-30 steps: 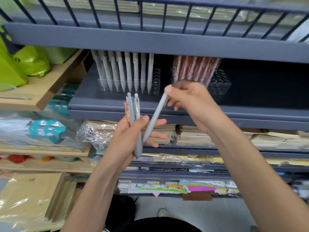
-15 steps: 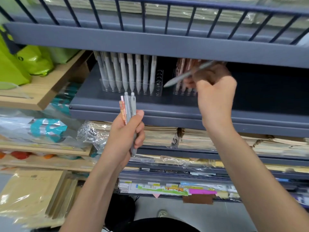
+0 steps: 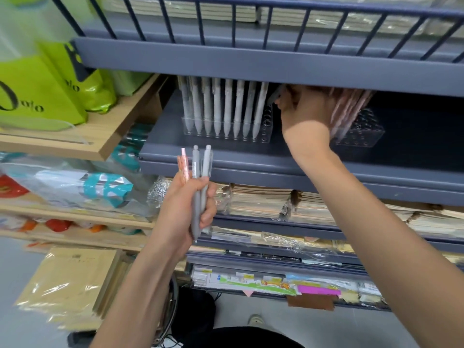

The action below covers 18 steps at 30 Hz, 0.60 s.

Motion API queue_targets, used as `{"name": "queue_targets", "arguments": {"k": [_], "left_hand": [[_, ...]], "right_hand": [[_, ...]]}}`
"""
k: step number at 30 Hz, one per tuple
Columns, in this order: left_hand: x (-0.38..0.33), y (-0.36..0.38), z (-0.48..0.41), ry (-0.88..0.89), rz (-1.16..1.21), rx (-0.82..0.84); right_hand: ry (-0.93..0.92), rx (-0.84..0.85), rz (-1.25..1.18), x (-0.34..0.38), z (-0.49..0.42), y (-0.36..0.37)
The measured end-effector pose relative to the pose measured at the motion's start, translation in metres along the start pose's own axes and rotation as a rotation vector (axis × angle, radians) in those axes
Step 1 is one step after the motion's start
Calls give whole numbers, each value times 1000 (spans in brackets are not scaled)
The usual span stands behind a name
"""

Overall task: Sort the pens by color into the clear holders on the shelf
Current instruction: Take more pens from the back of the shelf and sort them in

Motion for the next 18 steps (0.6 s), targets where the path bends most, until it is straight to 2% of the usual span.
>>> {"name": "queue_targets", "arguments": {"k": [7, 11, 18], "left_hand": [[-10, -8, 7, 92, -76, 2], [-12, -11, 9, 109, -95, -2], [-11, -8, 12, 131, -112, 31]], "right_hand": [[134, 286, 61, 6, -13, 16], [200, 357, 96, 8, -19, 18], [286, 424, -37, 3, -25, 21]]}}
Point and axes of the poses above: each hand's wrist, its own z-axis away from the middle knuckle, its own y-axis out of the palm, x = y × z, the point moved 3 cm from there along -z, towards the middle knuckle, and after that the axes turned 7 degrees about z, right-handed, at the moved point
